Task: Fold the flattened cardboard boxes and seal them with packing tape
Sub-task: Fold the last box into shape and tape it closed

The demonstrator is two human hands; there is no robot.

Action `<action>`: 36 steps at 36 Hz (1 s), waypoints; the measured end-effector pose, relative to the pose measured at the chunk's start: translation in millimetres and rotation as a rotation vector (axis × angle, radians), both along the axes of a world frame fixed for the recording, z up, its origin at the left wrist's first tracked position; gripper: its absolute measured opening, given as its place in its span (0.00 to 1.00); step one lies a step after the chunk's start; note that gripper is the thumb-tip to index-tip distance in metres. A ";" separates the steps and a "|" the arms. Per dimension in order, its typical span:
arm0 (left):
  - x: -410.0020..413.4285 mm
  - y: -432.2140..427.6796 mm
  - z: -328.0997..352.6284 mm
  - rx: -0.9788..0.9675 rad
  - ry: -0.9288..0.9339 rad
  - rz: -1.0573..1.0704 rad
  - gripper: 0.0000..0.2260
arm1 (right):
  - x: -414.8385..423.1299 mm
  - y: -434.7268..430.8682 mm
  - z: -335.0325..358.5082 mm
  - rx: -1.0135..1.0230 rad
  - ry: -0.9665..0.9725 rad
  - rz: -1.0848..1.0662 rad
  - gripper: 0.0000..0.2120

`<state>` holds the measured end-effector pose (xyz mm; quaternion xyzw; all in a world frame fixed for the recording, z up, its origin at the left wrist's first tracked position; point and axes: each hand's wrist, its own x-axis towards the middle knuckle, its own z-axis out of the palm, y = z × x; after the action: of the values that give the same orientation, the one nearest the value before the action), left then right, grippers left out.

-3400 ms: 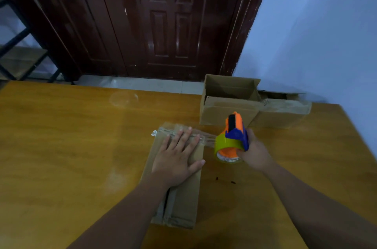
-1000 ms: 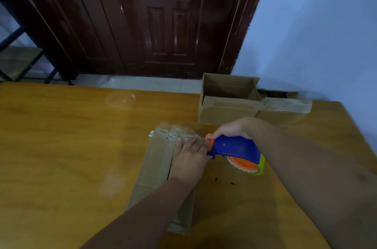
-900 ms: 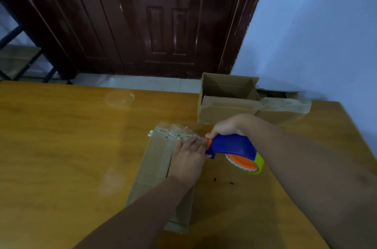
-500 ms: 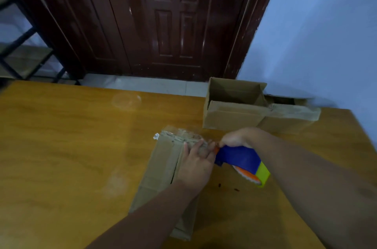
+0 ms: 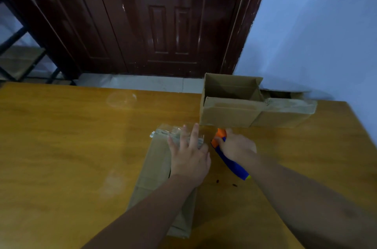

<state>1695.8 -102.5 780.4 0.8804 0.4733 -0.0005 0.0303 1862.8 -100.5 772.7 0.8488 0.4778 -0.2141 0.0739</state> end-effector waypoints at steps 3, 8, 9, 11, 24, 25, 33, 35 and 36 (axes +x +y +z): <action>1.0 2.6 -3.0 0.005 0.002 0.002 0.15 | -3.7 -8.1 -6.7 0.035 -0.068 0.017 0.22; -0.9 3.1 -4.3 0.018 -0.025 -0.040 0.17 | -9.8 -15.7 -19.3 0.053 -0.076 0.073 0.23; -2.7 2.7 -2.6 0.030 -0.056 -0.049 0.15 | -10.7 -16.7 -22.3 0.042 -0.073 0.073 0.23; -6.4 1.2 -0.2 0.083 -0.131 -0.079 0.06 | -12.6 -18.5 -29.1 0.019 -0.065 0.077 0.23; -37.8 12.8 20.6 -0.010 -0.352 0.361 0.21 | -19.9 -28.7 -47.8 -0.007 -0.027 0.159 0.29; -42.0 16.4 21.6 -0.021 -0.373 0.400 0.21 | -19.7 -29.5 -47.2 0.011 -0.024 0.160 0.29; -70.7 43.6 21.6 -0.355 -0.676 0.630 0.35 | -23.1 -30.4 -44.0 0.001 -0.027 0.099 0.35; -76.2 50.4 18.4 -0.467 -0.748 0.701 0.36 | -23.6 -33.4 -42.8 0.018 -0.060 0.083 0.37; -79.2 53.1 16.6 -0.519 -0.773 0.727 0.35 | -23.9 -34.9 -41.9 0.033 -0.077 0.082 0.38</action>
<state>1616.6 -49.4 796.9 0.5618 0.6839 0.2148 0.4130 1838.9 -135.4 730.7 0.8373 0.5123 -0.1701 0.0870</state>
